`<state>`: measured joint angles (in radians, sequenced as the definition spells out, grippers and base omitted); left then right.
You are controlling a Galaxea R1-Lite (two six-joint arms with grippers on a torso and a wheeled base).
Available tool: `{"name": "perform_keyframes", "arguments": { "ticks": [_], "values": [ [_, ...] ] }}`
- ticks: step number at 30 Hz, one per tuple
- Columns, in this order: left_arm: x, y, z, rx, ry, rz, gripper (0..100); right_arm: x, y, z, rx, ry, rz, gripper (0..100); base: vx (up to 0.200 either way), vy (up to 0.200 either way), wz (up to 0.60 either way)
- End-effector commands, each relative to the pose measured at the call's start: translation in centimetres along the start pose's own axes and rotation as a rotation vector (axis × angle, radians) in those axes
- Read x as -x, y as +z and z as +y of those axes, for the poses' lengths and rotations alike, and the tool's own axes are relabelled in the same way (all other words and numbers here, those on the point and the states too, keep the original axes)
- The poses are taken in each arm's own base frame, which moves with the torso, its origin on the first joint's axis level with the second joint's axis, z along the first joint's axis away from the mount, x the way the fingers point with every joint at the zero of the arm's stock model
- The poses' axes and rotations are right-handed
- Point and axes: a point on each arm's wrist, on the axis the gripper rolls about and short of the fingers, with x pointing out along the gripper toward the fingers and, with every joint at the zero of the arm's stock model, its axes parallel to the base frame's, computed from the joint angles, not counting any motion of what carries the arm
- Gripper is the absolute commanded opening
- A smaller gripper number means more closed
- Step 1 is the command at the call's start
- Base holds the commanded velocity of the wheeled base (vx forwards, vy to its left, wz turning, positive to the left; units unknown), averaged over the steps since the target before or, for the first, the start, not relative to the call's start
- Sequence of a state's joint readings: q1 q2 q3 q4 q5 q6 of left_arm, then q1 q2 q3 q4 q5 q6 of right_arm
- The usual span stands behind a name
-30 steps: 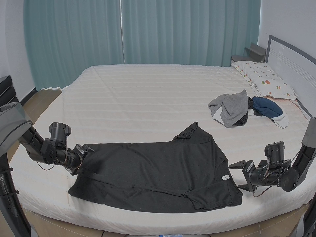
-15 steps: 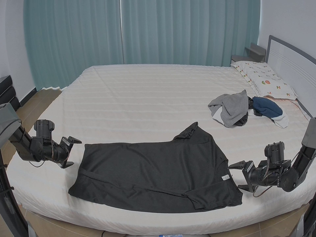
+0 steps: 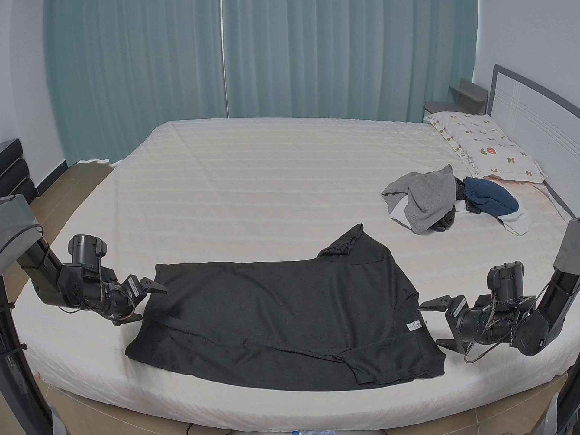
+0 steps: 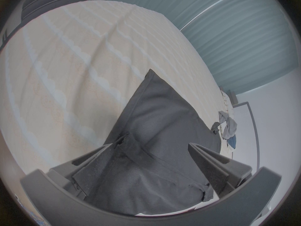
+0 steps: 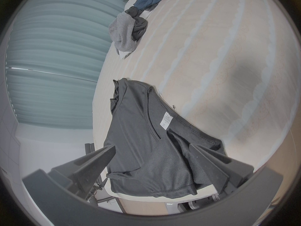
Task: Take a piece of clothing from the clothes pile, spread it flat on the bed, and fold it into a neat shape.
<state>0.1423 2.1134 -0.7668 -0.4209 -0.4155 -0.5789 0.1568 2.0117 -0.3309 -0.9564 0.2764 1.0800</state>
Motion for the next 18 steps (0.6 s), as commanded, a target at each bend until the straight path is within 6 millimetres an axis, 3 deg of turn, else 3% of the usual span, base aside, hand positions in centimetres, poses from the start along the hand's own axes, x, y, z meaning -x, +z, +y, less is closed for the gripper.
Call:
{"name": "perform_keyframes", "arguments": {
  "ticks": [1,18],
  "values": [
    [-0.6,-0.4,0.4,-0.027,0.02,0.017,100,-0.1,-0.1,-0.1,0.004,-0.003,0.004,100,0.0,0.0,0.0],
    [-2.1,-0.9,0.5,-0.044,0.066,0.025,100,0.0,-0.2,-0.2,0.01,-0.008,0.009,100,0.0,0.0,0.0]
  ]
}}
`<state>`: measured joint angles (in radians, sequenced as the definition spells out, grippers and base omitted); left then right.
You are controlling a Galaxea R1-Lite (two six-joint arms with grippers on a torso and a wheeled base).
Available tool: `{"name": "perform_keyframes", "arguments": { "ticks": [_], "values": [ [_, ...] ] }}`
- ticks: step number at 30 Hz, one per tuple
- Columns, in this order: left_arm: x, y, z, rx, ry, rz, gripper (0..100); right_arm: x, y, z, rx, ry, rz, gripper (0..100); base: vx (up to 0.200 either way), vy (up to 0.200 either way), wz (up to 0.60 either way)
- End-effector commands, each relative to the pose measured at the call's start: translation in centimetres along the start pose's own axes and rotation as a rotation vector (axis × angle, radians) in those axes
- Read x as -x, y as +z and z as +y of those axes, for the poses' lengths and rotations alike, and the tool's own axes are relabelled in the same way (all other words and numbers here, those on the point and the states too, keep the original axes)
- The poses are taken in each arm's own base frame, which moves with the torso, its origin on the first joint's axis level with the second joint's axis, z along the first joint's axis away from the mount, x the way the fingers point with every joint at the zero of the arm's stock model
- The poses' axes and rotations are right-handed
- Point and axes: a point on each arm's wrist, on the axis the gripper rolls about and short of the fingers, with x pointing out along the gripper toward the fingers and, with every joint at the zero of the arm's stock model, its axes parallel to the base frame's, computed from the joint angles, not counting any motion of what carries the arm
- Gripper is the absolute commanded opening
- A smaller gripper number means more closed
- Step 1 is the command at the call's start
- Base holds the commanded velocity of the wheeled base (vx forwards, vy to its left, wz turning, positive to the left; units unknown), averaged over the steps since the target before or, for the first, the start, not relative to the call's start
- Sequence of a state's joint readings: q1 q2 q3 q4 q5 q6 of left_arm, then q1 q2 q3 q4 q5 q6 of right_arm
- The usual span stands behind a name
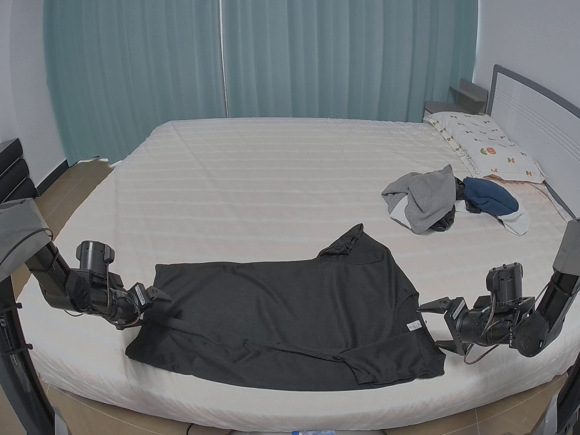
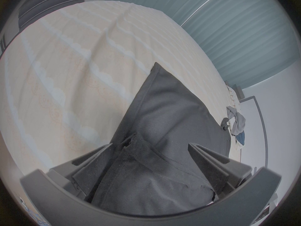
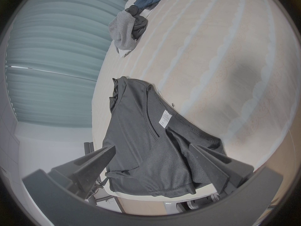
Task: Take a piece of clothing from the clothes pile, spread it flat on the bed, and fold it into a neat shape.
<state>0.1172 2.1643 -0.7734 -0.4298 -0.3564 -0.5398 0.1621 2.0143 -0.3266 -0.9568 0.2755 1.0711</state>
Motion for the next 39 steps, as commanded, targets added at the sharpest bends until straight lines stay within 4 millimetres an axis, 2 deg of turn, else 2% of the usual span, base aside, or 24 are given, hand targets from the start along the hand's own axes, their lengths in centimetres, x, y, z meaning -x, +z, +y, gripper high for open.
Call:
{"name": "perform_keyframes", "arguments": {
  "ticks": [1,8,9,16,23,29,39],
  "values": [
    [-0.6,-0.2,0.1,0.0,0.008,0.014,100,0.0,-0.1,-0.1,0.0,-0.003,0.003,100,0.0,0.0,0.0],
    [-0.3,-0.4,0.1,0.003,0.009,0.016,100,0.0,0.0,-0.1,-0.001,-0.003,0.002,100,0.0,0.0,0.0],
    [-0.3,-0.5,0.1,0.002,0.009,0.018,0,0.0,0.0,-0.1,-0.002,-0.005,0.002,100,0.0,0.0,0.0],
    [-0.2,-0.6,0.1,0.011,0.016,0.019,0,0.0,-0.1,-0.1,0.0,-0.002,0.002,100,0.0,0.0,0.0],
    [1.2,-0.9,-0.3,0.013,0.009,0.006,0,0.1,0.0,0.0,0.003,-0.005,-0.01,100,0.0,0.0,0.0],
    [2.3,-1.0,-0.6,0.008,0.0,-0.009,0,0.3,0.2,1.0,0.022,0.039,-0.02,100,0.0,0.0,0.0],
    [3.9,-1.1,-1.3,-0.005,-0.019,-0.039,0,-0.4,-0.1,1.7,0.195,0.05,-0.005,100,0.0,0.0,0.0]
  ]
}}
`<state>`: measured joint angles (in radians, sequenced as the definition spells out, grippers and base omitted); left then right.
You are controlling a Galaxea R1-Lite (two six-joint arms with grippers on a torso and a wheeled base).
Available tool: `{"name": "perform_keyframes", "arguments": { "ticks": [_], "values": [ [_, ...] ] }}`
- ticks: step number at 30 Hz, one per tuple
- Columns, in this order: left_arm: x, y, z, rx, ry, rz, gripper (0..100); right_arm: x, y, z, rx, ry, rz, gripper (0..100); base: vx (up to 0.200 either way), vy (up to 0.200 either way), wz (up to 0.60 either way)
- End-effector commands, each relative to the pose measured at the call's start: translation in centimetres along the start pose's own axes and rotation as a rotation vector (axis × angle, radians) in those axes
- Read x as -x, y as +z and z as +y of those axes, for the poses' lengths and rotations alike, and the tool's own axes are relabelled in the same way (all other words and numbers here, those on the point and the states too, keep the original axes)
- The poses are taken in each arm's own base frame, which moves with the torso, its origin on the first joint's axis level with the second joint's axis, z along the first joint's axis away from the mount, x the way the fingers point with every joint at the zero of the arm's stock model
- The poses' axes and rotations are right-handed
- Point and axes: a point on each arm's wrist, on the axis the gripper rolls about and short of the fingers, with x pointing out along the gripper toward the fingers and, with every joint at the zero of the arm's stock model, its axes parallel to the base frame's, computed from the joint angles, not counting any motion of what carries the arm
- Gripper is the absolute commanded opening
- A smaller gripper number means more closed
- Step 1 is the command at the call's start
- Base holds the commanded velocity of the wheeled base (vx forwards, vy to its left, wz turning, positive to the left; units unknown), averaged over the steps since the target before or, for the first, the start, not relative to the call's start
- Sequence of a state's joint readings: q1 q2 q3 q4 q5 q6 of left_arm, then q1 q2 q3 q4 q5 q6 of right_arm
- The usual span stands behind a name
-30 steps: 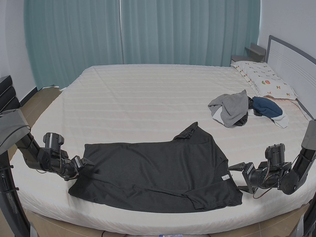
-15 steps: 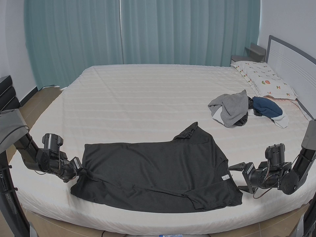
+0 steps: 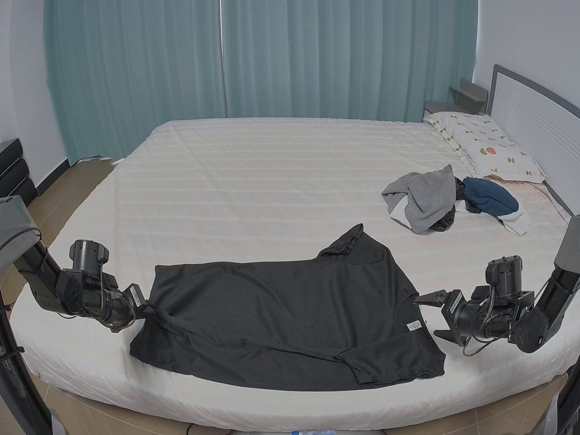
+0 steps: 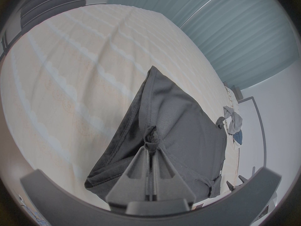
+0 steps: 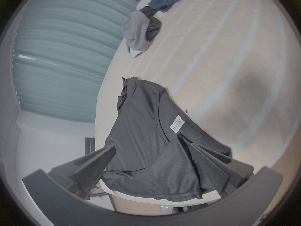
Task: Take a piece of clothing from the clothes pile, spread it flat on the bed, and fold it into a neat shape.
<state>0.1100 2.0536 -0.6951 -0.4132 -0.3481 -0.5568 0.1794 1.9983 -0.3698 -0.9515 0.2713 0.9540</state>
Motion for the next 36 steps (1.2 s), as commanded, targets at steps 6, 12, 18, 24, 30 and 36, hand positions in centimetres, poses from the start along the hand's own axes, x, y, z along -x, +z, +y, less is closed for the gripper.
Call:
{"name": "perform_keyframes", "arguments": {
  "ticks": [6,12,18,24,30,36],
  "values": [
    [1.8,-0.1,-0.7,-0.011,-0.014,-0.023,0,-1.4,-1.0,-0.6,0.165,-0.024,0.057,100,0.0,0.0,0.0],
    [1.8,-0.1,-0.7,-0.01,-0.012,-0.02,0,-3.0,-1.0,-1.1,0.267,-0.003,0.098,100,0.0,0.0,0.0],
    [1.7,-0.3,-0.6,-0.009,-0.008,-0.011,0,-4.9,-0.9,-1.6,0.289,-0.005,0.106,100,0.0,0.0,0.0],
    [1.7,-0.3,-0.6,-0.009,-0.008,-0.012,0,-5.6,-1.0,-2.3,0.3,-0.021,0.119,100,0.0,0.0,0.0],
    [1.6,-0.3,-0.5,-0.009,-0.006,-0.008,0,-5.4,-1.1,-2.4,0.3,-0.023,0.124,0,0.0,0.0,0.0],
    [1.6,-0.3,-0.5,-0.009,-0.006,-0.008,0,-5.2,-1.1,-2.6,0.294,-0.031,0.122,0,0.0,0.0,0.0]
  ]
}}
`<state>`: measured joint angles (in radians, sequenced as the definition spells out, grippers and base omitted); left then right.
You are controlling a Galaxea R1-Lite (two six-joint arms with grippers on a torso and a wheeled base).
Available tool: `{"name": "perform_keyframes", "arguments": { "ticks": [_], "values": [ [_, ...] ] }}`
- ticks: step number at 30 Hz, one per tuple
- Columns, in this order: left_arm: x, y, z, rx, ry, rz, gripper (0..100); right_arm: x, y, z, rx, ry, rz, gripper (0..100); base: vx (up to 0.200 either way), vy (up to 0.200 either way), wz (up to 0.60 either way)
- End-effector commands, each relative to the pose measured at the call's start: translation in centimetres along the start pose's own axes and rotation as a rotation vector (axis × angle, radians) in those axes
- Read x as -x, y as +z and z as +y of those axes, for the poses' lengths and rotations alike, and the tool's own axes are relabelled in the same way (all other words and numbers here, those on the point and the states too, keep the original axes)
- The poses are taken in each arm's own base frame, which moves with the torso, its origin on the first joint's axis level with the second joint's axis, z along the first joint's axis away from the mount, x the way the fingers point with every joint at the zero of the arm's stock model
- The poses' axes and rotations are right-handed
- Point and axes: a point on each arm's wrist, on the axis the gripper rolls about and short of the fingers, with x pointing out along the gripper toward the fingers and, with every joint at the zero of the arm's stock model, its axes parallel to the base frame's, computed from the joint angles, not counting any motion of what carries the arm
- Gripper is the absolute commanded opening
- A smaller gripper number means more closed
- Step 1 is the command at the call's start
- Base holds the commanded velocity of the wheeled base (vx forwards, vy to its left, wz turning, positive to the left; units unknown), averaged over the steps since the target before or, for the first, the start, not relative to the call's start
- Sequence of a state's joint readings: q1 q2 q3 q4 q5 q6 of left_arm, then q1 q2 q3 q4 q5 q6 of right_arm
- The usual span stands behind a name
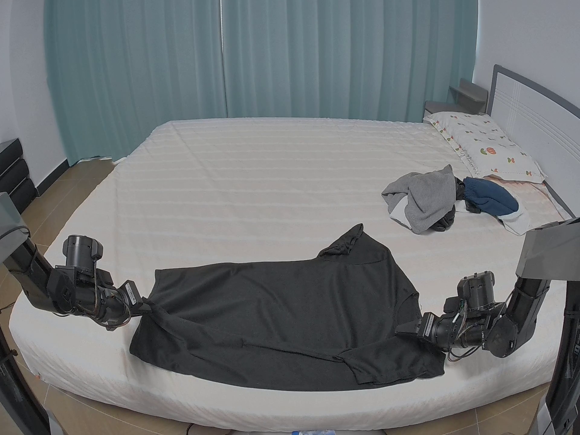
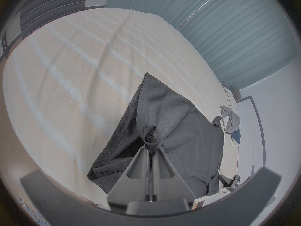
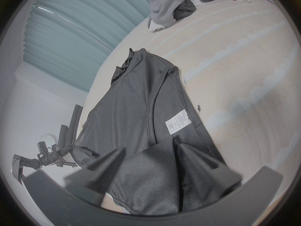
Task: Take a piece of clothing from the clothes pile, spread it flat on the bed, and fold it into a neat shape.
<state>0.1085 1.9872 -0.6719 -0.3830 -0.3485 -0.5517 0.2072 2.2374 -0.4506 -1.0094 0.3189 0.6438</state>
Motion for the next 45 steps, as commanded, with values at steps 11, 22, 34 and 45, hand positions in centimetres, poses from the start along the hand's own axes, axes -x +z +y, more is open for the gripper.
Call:
{"name": "perform_keyframes", "arguments": {
  "ticks": [11,22,34,45],
  "values": [
    [0.1,-0.1,0.2,-0.005,0.024,-0.012,0,3.1,0.8,1.4,0.014,0.038,-0.064,0,0.0,0.0,0.0],
    [-0.1,0.0,0.5,-0.017,0.071,-0.032,0,6.4,0.7,2.1,0.015,0.065,-0.121,0,0.0,0.0,0.0],
    [-1.7,-0.2,1.3,-0.001,0.096,0.005,100,6.0,0.2,1.6,0.0,0.047,-0.095,0,0.0,0.0,0.0],
    [-1.9,2.5,0.7,0.011,0.057,-0.076,100,5.7,0.4,1.7,0.004,0.051,-0.096,0,0.0,0.0,0.0]
  ]
}}
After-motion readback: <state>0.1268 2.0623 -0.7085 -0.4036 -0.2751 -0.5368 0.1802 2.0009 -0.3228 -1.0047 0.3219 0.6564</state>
